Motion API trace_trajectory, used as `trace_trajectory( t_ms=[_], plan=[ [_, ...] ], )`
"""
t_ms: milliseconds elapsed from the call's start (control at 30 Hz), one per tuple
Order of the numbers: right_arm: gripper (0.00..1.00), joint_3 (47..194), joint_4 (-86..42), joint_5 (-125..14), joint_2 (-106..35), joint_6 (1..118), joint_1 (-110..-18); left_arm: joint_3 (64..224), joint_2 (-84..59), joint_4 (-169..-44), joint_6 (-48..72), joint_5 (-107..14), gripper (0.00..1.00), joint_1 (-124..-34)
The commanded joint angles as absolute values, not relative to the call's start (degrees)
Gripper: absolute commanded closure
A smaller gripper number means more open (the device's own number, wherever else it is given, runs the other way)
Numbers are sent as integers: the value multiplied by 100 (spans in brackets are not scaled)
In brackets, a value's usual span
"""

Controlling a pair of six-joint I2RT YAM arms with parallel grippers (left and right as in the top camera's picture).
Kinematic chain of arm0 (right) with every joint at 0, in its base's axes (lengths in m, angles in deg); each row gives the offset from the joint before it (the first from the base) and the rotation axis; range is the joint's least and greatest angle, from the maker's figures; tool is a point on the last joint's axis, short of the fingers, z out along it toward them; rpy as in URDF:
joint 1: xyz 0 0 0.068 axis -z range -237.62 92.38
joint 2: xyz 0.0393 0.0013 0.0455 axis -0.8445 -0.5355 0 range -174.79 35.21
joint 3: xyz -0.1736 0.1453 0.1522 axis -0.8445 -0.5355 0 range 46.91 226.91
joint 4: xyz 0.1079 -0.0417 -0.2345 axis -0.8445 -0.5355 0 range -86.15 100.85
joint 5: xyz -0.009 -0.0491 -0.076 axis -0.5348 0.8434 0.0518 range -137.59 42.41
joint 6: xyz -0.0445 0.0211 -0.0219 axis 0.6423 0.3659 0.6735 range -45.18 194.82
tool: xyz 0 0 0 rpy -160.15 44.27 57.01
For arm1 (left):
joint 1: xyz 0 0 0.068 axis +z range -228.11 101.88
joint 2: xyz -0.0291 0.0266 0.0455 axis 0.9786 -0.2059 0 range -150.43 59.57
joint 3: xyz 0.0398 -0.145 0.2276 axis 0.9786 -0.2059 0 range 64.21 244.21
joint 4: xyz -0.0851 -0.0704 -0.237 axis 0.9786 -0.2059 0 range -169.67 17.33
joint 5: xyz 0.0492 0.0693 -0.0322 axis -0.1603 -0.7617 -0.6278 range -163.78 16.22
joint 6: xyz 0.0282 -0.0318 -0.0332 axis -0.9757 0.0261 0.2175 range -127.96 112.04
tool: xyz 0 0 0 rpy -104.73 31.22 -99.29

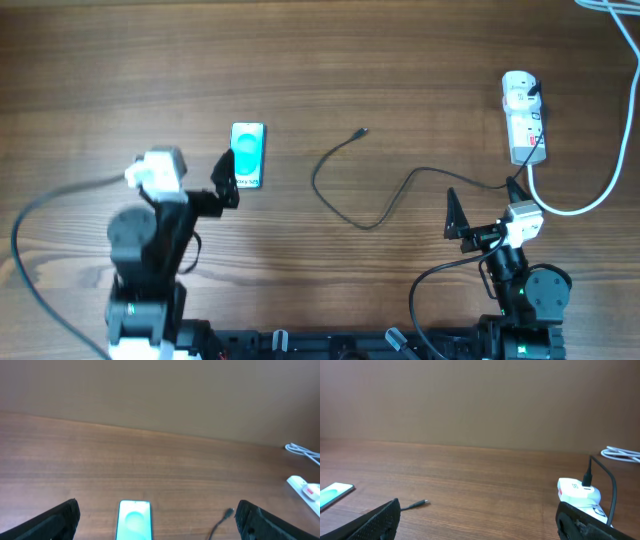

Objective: Plug charger to phone and switch on socket
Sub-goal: 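Reach the left gripper down over the blue phone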

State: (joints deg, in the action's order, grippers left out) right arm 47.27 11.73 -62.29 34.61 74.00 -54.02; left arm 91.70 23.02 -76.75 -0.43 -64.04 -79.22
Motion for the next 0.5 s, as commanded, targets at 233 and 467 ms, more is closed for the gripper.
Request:
trace_trajectory(
  t_ms=[233, 467],
  plan=[
    [0, 4721, 1204, -6170, 3500, 7332, -5378, 13589, -2408, -11415, -878, -5639, 0, -7963],
    [0, 4721, 1204, -6170, 3500, 7335, -5378, 13880, -3809, -12208, -1247, -6052, 0, -8471]
  ],
)
